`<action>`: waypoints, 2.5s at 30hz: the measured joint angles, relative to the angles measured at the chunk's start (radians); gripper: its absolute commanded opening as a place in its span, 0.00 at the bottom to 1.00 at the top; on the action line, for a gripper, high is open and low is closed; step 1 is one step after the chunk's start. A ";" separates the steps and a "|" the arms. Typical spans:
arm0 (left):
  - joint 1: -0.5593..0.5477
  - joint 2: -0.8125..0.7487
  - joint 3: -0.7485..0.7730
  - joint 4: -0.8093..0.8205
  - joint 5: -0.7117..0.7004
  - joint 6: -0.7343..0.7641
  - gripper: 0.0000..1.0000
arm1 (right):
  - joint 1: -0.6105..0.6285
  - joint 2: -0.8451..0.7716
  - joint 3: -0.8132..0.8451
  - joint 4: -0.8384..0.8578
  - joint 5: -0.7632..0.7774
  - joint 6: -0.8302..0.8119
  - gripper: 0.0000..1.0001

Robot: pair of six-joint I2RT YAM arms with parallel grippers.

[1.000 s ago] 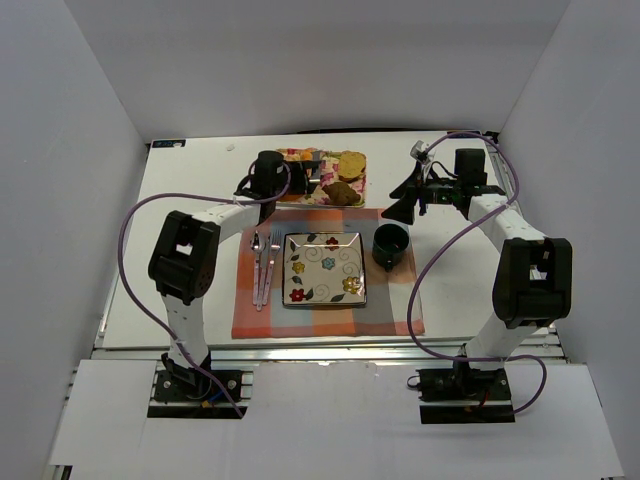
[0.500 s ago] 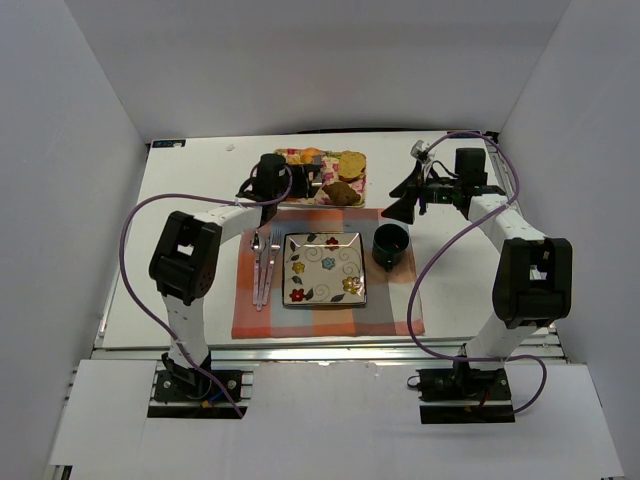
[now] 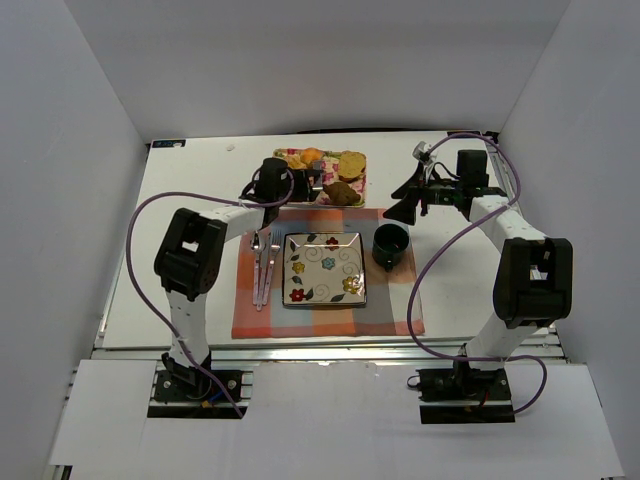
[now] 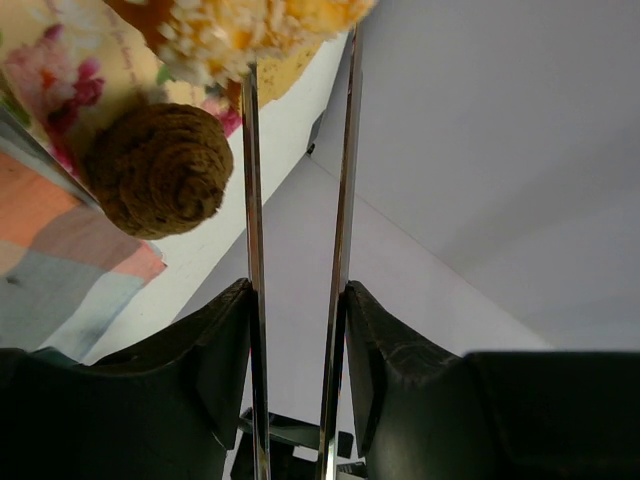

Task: Place the bread

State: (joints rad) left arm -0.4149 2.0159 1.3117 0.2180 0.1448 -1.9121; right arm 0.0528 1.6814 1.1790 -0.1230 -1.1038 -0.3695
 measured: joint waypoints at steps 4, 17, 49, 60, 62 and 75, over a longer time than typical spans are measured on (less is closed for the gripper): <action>0.000 0.013 0.000 0.002 0.000 0.000 0.50 | -0.001 0.000 0.000 0.000 0.000 0.000 0.89; 0.000 0.025 0.019 0.016 0.000 0.012 0.51 | -0.007 0.000 0.000 0.001 -0.001 0.001 0.90; 0.000 0.025 0.035 0.013 -0.011 0.024 0.52 | -0.008 0.000 -0.005 0.003 -0.006 0.005 0.89; -0.001 0.024 0.010 0.026 -0.010 0.011 0.51 | -0.008 0.000 -0.005 0.015 -0.006 0.019 0.89; -0.001 0.025 0.010 0.031 -0.010 0.010 0.51 | -0.008 0.000 -0.005 0.016 -0.006 0.020 0.89; -0.001 0.025 0.006 0.058 -0.011 0.001 0.38 | -0.008 0.000 -0.005 0.019 -0.006 0.021 0.89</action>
State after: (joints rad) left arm -0.4156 2.0411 1.3178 0.2764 0.1341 -1.9110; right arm 0.0448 1.6814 1.1740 -0.1040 -1.1103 -0.3481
